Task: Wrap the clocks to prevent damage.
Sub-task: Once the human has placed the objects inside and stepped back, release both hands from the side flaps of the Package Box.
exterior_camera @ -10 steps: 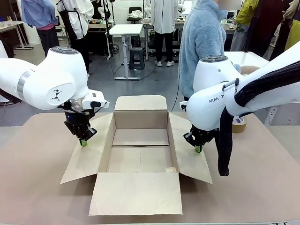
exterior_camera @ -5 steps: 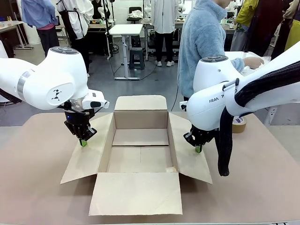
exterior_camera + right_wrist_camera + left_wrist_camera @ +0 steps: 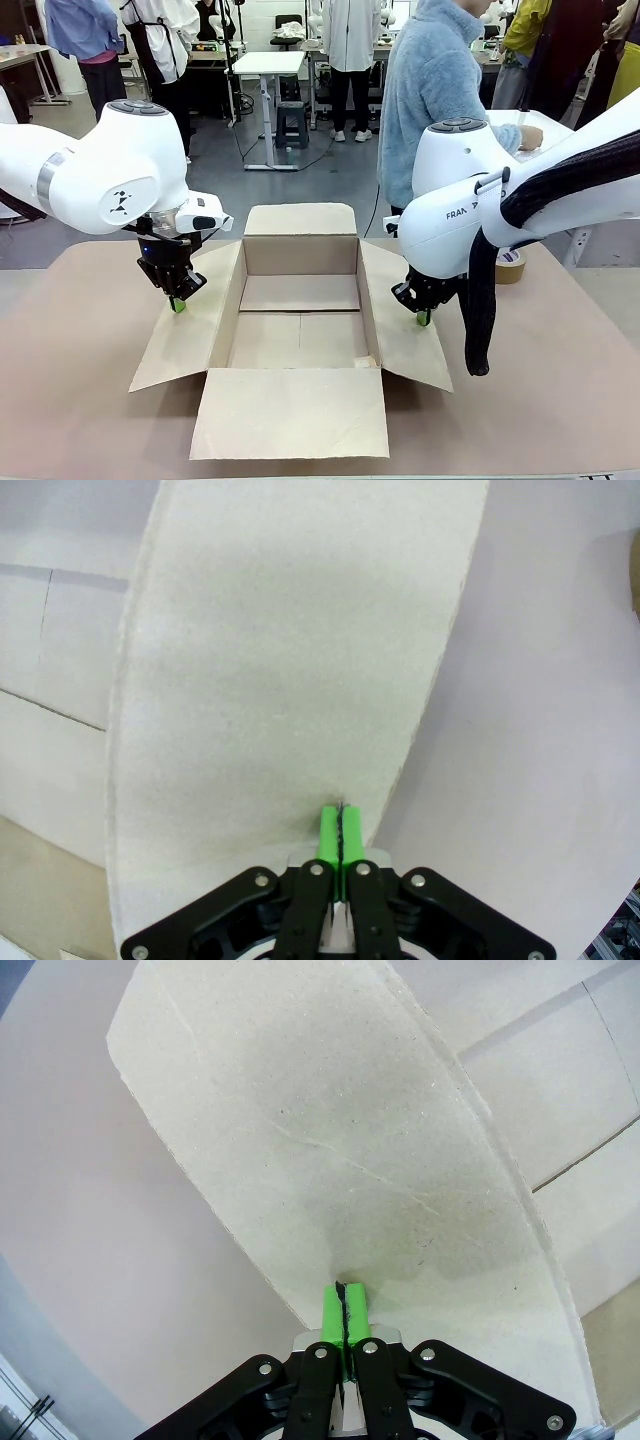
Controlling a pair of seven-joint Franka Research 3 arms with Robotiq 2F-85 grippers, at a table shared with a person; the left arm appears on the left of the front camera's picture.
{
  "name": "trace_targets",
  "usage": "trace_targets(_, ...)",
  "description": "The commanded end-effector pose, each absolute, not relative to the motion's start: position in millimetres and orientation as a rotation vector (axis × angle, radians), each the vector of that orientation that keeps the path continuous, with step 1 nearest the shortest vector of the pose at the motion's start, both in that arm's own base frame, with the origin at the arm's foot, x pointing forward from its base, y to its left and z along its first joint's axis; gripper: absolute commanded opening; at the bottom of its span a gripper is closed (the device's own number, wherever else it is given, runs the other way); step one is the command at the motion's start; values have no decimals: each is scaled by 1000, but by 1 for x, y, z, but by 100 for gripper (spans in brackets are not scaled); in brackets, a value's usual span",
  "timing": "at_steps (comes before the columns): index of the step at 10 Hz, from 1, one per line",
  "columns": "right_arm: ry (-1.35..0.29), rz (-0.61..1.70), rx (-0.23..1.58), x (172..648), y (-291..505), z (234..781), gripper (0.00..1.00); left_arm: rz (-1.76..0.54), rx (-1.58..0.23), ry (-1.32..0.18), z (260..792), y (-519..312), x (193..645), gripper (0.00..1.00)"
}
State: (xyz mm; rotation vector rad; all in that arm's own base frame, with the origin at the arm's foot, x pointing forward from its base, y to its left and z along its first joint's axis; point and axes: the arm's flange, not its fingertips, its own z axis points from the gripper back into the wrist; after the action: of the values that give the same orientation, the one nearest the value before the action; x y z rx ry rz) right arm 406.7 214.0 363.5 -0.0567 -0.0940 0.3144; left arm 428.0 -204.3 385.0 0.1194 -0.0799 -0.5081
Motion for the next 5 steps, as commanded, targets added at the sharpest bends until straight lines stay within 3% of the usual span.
trace_targets(1, -92, 306, -68, 405, 216, 362, 1, -513, 128, -86, 387, -203, 427, 0)
trace_targets(5, -92, 306, -68, 405, 216, 362, 1, -513, 128, -86, 387, -203, 427, 0)
